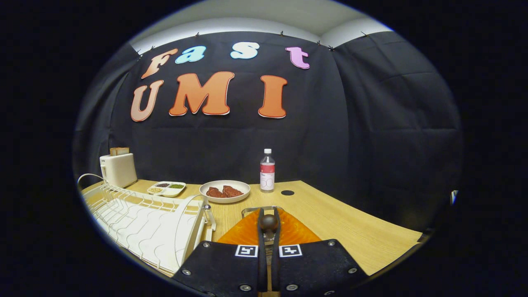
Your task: Take the plate from the dish rack, then take the spoon from the basket and place it into the plate.
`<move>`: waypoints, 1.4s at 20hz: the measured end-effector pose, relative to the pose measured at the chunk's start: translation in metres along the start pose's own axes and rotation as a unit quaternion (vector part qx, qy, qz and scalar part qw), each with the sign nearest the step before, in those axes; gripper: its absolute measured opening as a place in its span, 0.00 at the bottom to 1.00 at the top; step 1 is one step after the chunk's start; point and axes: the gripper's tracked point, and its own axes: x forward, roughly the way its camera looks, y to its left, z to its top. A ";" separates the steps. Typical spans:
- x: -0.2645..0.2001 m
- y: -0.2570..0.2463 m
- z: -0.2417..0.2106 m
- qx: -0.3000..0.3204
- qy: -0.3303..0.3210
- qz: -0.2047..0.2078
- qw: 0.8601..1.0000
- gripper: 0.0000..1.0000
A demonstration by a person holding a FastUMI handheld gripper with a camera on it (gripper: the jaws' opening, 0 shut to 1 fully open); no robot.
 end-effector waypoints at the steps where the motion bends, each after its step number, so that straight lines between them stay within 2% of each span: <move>1: -0.002 -0.001 0.005 -0.001 -0.004 -0.001 1.000 0.04; 7: -0.025 -0.009 0.051 -0.003 -0.038 -0.013 0.999 0.03; 13: -0.077 -0.013 0.094 0.000 -0.068 -0.011 0.998 0.03; 18: -0.130 0.001 0.101 0.014 -0.063 0.015 0.998 0.03; 21: -0.165 0.025 0.098 0.021 -0.062 0.044 0.997 0.03; 28: -0.225 0.085 0.068 0.033 -0.042 0.113 0.992 0.03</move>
